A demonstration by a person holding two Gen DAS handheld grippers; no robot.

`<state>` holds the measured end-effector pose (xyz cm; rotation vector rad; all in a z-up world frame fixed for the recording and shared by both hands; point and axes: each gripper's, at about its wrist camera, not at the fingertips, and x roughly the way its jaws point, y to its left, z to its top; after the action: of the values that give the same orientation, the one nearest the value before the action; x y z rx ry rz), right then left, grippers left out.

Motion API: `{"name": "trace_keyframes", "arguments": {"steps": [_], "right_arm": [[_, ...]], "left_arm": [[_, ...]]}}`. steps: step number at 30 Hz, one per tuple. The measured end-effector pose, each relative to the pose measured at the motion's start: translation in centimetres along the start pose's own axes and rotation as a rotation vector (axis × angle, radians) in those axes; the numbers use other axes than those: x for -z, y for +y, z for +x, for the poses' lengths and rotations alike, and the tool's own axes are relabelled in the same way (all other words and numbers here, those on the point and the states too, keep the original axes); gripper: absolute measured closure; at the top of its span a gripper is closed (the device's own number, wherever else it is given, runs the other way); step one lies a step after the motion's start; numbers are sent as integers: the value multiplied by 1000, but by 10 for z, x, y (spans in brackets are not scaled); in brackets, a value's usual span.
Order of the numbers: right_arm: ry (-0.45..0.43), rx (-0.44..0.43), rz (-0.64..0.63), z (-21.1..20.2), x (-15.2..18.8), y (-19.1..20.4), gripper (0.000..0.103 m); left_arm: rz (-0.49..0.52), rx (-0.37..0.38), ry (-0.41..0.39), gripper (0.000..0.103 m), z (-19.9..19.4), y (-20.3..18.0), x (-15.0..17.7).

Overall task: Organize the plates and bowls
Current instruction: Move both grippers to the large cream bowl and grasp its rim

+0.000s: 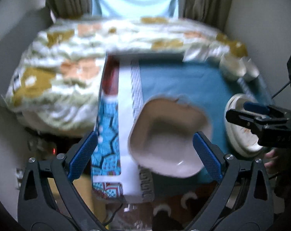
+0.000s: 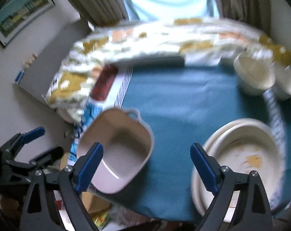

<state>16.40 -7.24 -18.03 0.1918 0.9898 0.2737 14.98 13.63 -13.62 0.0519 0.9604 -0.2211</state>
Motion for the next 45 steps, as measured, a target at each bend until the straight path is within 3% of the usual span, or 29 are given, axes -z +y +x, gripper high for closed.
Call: {"name": "trace_keyframes", "arguments": {"steps": [5,8,14,20,26,34,37,39,41,45], "right_arm": [[-203,70,-34,-77,-7,-27,13],[-307,99,-51,-115,-13,-48,12],[-398,170,-115,-158,-23,-95,12],[-290,242,-146,-162,-40,-149,12],[-222,174,-99,-137,-59,-210,12],[-78,101,110,-54,-81,-260,13],[-35,70,187,-22,-86,-273,24],[-2,61,224,-1,-90,-280,34],[25,54,247,17,-93,-285,42],[62,41,294,46,-97,-293,52]], "left_arm": [[56,35,-176,3,-44,-44,-26],[94,60,-222,1,-51,-74,-38],[100,104,-270,1,-43,-143,-56],[42,118,-247,1,-9,-205,-80],[32,98,-186,1,44,-248,-103],[36,134,-6,1,143,-251,-140],[31,155,63,2,183,-250,-151],[40,166,103,8,208,-252,-155],[57,176,153,23,233,-256,-158],[90,187,217,44,267,-262,-160]]}}
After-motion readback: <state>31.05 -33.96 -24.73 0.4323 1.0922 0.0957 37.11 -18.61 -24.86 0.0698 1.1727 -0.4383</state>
